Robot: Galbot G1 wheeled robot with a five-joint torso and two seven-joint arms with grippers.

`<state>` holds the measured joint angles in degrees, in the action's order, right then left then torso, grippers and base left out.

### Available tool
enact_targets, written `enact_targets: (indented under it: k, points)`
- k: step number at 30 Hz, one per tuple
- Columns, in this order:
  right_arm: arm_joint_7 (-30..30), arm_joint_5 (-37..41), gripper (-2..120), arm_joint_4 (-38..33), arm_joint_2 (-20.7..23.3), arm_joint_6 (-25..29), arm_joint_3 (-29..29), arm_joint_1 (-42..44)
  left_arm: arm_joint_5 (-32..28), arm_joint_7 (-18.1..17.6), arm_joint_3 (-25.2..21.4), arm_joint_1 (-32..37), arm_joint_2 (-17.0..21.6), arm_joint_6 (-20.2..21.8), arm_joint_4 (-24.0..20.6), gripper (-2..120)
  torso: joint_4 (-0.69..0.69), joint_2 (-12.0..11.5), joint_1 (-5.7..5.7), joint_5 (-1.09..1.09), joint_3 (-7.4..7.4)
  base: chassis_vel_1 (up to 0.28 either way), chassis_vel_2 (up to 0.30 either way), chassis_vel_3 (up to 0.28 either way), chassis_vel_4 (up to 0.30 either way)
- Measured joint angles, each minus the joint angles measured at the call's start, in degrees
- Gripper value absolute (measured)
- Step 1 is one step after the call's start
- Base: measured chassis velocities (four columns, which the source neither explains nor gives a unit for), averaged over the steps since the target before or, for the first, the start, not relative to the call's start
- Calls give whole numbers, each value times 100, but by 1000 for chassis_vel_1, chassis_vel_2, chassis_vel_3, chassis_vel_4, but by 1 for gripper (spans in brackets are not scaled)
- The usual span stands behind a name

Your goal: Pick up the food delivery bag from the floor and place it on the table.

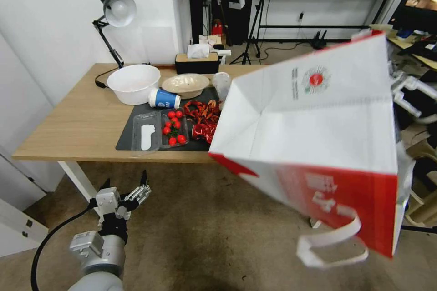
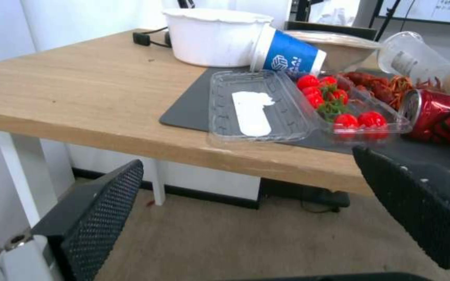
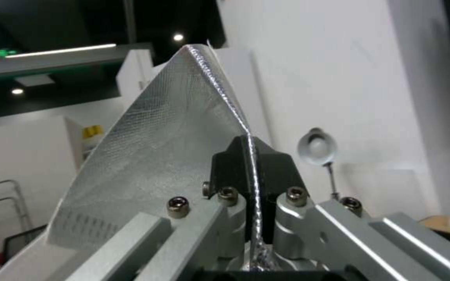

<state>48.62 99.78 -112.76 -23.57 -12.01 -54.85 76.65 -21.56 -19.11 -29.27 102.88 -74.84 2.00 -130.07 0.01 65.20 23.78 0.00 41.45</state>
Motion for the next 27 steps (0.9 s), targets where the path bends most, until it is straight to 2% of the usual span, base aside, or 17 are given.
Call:
enact_targets:
  k: [2, 10, 17, 23, 27]
  points:
    - [-302, 123, 0, 39, 156, 60, -19, -70, 8, -1, 0, 2, 0, -14, 7, 100, 0, -1, -1, 0, -1, 0, 0, 0, 0]
    - [-785, 347, 0, 114, 341, 147, 49, -222, 18, -2, 2, 3, 0, -20, 18, 100, -1, -2, -1, 0, -2, 0, 0, 0, 0]
    - [-1290, 594, 0, 497, 610, 295, 699, -1017, 53, -2, 27, 1, -25, -21, 26, 100, 0, -4, -2, 0, -2, 0, 0, 0, 0]
    - [-2484, 749, 0, 737, 663, 398, 995, -1345, 108, -3, 58, 8, -43, -71, 71, 100, -1, -6, -3, 1, -3, 0, 0, 0, 0]
    - [-2843, 770, 0, 897, 716, 345, 1069, -1393, 149, -3, 105, 5, -63, -88, 86, 100, 0, -6, -3, 0, -4, 0, 0, 0, 0]
